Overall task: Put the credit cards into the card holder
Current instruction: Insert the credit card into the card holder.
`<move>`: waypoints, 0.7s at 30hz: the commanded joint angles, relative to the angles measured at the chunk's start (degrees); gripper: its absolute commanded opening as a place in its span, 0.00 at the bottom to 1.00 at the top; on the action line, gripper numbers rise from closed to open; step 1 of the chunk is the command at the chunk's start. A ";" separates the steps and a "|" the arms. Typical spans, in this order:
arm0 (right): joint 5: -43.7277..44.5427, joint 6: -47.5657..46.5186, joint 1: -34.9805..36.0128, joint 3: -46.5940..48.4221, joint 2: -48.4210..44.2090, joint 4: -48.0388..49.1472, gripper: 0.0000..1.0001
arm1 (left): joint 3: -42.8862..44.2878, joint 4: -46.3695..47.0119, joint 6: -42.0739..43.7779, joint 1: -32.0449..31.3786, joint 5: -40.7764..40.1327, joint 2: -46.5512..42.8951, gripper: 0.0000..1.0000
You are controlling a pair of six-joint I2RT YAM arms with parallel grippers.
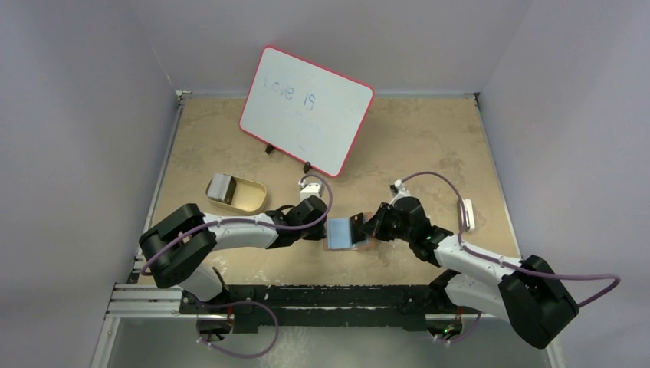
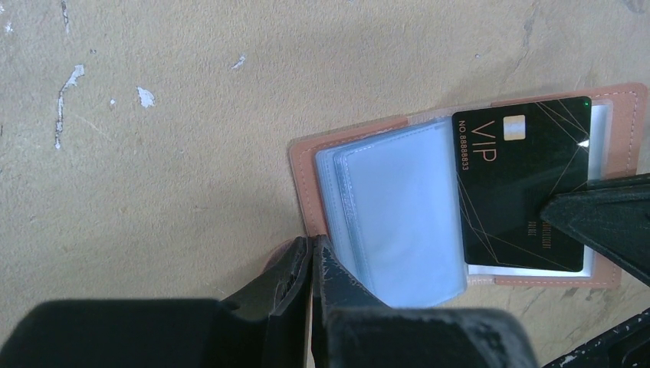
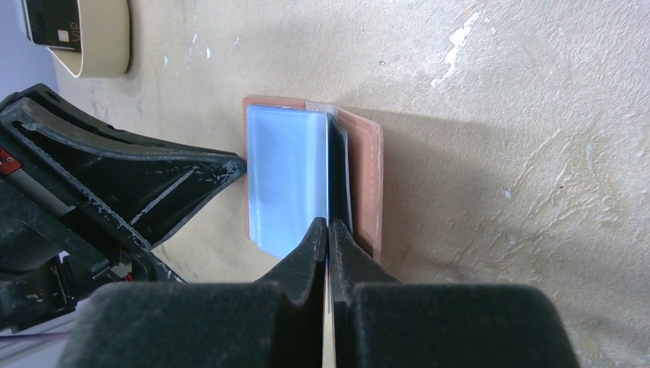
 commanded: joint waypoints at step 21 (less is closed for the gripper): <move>-2.77 0.83 -0.18 -3.17 0.95 7.87 0.00 | -3.26 -1.10 -2.79 -0.17 1.65 1.71 0.02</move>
